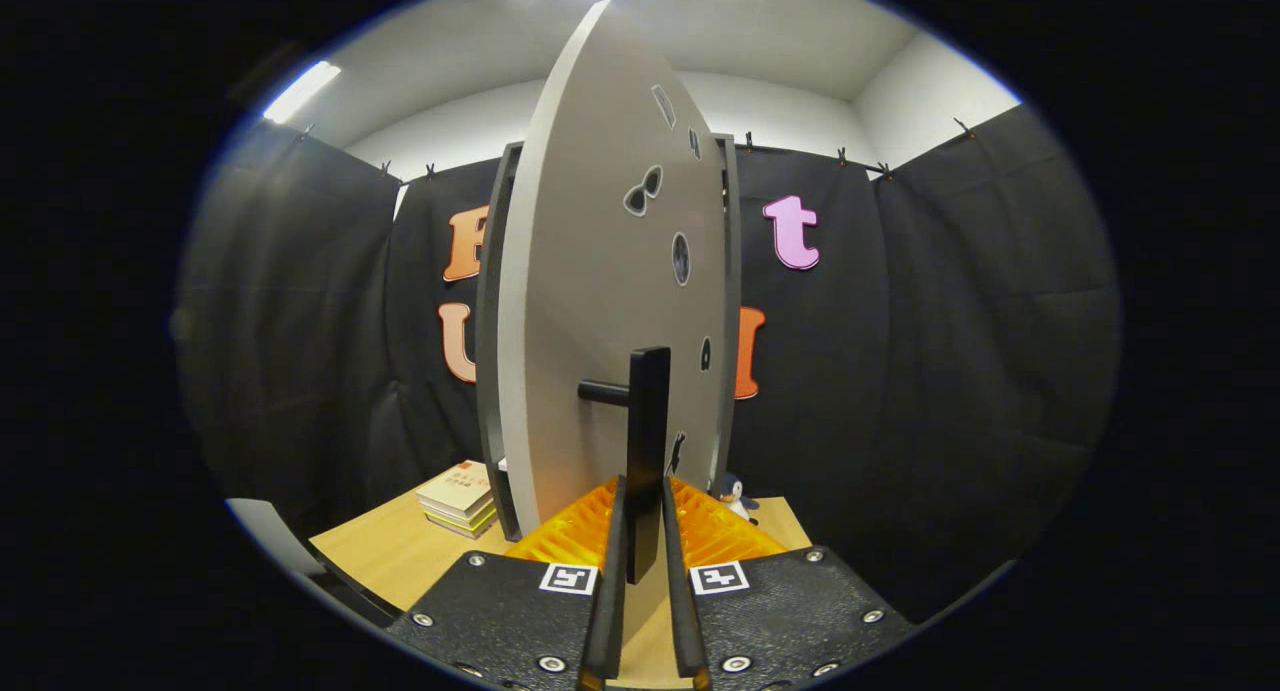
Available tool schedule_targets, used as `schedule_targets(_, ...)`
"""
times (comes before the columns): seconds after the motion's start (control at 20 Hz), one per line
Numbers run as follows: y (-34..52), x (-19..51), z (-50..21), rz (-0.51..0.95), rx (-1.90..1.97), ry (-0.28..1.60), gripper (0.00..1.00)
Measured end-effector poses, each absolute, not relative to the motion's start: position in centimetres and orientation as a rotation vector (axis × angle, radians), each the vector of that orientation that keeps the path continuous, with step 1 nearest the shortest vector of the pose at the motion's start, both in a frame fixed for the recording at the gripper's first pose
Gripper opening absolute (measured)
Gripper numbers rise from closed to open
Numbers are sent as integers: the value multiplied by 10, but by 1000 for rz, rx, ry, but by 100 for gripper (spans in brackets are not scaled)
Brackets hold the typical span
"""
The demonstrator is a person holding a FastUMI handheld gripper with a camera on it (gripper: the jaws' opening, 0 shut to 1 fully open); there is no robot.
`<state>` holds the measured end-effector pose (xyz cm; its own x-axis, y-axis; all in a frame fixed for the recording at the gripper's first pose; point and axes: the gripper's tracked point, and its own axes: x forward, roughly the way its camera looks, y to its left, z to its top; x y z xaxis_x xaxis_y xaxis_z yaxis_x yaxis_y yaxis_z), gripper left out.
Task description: Open the shoe cabinet door, grab the shoes and put them into the shoe cabinet, then close the shoe cabinet door.
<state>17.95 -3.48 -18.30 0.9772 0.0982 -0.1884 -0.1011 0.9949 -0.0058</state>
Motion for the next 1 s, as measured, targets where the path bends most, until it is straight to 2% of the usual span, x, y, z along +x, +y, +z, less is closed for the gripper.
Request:
schedule_targets(0.35,-51,171,-194,16,68,246,19)
schedule_targets(0.55,-69,164,-198,-68,72,263,13)
schedule_targets(0.7,-80,156,-200,-155,88,285,13)
schedule_targets(1.0,-67,136,-204,-203,130,321,13)
